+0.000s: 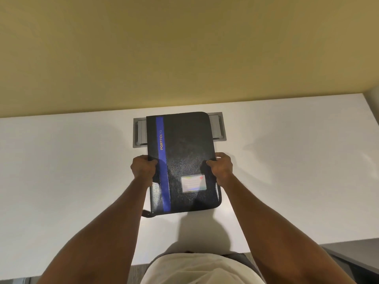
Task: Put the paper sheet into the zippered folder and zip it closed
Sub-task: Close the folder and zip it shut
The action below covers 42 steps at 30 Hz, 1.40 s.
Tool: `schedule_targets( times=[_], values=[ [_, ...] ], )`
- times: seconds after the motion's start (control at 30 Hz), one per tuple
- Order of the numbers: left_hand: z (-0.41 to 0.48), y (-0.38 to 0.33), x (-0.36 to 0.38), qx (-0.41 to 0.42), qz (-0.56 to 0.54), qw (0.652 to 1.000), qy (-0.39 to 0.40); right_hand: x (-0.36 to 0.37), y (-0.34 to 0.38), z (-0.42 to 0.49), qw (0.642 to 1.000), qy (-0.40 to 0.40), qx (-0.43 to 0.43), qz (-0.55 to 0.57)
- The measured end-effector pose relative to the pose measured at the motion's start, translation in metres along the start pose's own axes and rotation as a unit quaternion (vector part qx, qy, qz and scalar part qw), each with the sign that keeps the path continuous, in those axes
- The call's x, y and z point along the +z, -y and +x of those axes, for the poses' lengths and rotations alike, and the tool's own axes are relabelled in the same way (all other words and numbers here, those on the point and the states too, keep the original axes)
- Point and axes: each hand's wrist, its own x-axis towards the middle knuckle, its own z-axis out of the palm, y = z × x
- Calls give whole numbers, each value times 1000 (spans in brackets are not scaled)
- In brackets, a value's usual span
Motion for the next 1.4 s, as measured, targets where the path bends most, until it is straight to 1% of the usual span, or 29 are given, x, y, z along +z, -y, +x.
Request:
schedule_targets(
  times=[0.3,0.43,0.67,0.83,0.97,1.03,1.13,1.3,1.4],
  values=[
    [22,-9,1,-13,-2,1000,9,17,10,19,999,25,31,-21],
    [25,-7,2,-17,3,1000,19,18,10,19,999,23,35,-23],
    [15,-7,1,27,76,995,51,18,15,2,997,13,7,-73],
    [-6,3,1,84,104,988,74,18,11,-20,989,9,-49,-138],
    [-29,19,1,118,157,978,73,19,-3,-43,964,25,-111,-240],
    [-40,26,1,151,204,965,65,18,-14,-54,948,41,-141,-282],
    [-58,37,3,190,235,950,72,15,-31,-67,922,63,-179,-338],
    [-84,59,11,243,320,914,66,5,-59,-81,889,84,-234,-384],
    [-100,72,14,274,334,899,74,-7,-70,-87,869,79,-249,-420]
  ],
)
